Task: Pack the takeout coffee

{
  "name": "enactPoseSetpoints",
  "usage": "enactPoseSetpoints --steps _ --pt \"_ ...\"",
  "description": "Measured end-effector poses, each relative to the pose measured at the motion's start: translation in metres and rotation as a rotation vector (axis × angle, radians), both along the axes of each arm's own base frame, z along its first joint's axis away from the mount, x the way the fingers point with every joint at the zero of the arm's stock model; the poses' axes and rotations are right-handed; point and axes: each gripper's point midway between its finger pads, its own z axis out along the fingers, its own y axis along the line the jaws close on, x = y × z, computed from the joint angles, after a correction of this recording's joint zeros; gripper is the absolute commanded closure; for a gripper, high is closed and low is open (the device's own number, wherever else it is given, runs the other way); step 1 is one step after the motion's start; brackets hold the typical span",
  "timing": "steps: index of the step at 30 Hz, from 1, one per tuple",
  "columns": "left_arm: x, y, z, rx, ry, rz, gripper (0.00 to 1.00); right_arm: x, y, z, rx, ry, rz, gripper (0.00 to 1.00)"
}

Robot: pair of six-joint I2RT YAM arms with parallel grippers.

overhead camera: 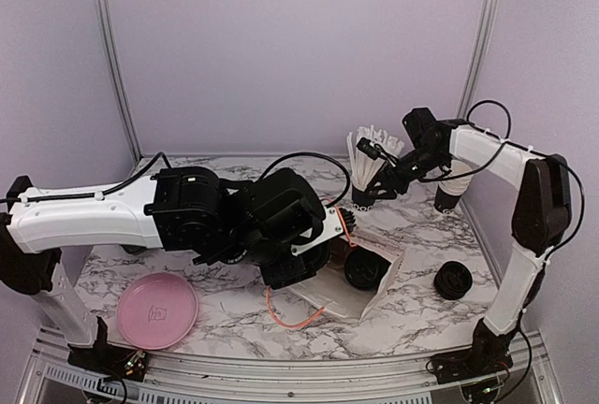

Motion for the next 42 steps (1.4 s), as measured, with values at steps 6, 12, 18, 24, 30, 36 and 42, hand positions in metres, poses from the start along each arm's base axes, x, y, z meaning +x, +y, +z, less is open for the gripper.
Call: enactPoseSetpoints --steps 6,12,18,24,30,36,42 --pt "0.004 -0.004 -0.008 -0.004 -0.039 -0.012 0.43 0.026 -0.009 -0.036 -0.098 0.011 -0.090 0.61" --pt "0.006 -0.006 -0.013 -0.008 -0.068 -0.032 0.43 0.039 -0.010 -0.055 -0.168 -0.019 -0.118 0.62" --pt "0.006 -0.011 -0.014 -0.019 -0.088 -0.051 0.43 0.035 0.007 -0.104 -0.250 0.030 -0.073 0.62" --pt "0.006 -0.014 -0.015 -0.017 -0.106 -0.076 0.43 0.025 0.018 -0.134 -0.275 0.079 -0.021 0.63" --pt "-0.001 -0.016 -0.014 -0.023 -0.110 -0.140 0.43 0.019 0.032 -0.142 -0.231 0.098 0.062 0.63" --pt "-0.010 -0.021 -0.014 -0.020 -0.117 -0.200 0.43 0.006 0.051 -0.151 -0.182 0.128 0.153 0.64" --pt "-0.013 -0.020 -0.016 0.021 -0.160 -0.226 0.43 -0.013 0.064 -0.150 -0.144 0.154 0.236 0.65"
